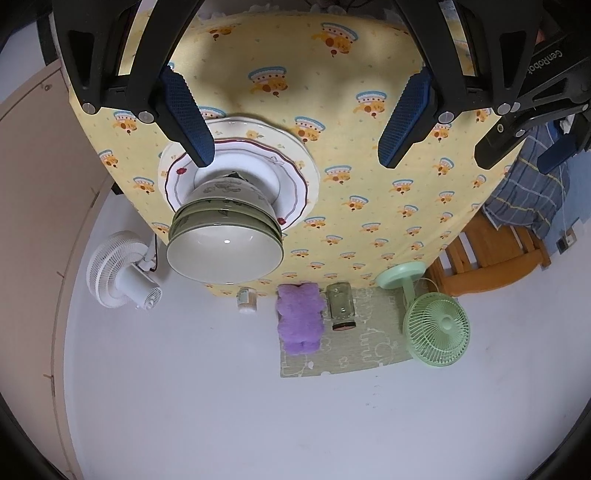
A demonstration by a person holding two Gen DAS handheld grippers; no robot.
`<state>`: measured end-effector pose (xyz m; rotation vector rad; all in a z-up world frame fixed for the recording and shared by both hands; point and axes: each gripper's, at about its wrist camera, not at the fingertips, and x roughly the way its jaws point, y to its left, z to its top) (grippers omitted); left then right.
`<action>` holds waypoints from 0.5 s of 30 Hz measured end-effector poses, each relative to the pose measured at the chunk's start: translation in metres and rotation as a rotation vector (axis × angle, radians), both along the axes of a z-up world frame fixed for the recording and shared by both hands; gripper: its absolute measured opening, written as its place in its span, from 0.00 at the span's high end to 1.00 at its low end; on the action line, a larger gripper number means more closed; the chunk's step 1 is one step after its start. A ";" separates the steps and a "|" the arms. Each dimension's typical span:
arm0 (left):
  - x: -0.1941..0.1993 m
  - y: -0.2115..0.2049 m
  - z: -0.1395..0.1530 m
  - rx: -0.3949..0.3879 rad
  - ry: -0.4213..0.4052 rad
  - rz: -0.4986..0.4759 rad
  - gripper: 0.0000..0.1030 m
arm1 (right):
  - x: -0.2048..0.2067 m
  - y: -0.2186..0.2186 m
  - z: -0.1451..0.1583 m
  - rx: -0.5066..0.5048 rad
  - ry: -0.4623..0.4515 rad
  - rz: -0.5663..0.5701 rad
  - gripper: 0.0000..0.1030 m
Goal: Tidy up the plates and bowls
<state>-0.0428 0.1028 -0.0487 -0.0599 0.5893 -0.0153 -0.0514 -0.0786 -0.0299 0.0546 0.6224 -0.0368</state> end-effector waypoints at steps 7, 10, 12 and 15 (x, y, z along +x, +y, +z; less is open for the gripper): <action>-0.001 -0.004 0.001 0.010 -0.001 -0.006 0.00 | 0.000 -0.003 0.000 0.008 0.002 -0.010 0.11; -0.001 -0.004 0.001 0.008 -0.002 -0.005 0.00 | 0.000 -0.003 0.000 0.008 0.003 -0.008 0.11; -0.001 -0.005 0.001 0.009 -0.002 -0.004 0.00 | 0.000 -0.004 0.000 0.008 0.003 -0.008 0.11; -0.001 -0.006 0.001 0.008 -0.002 -0.009 0.00 | 0.000 -0.005 0.000 0.008 0.003 -0.011 0.11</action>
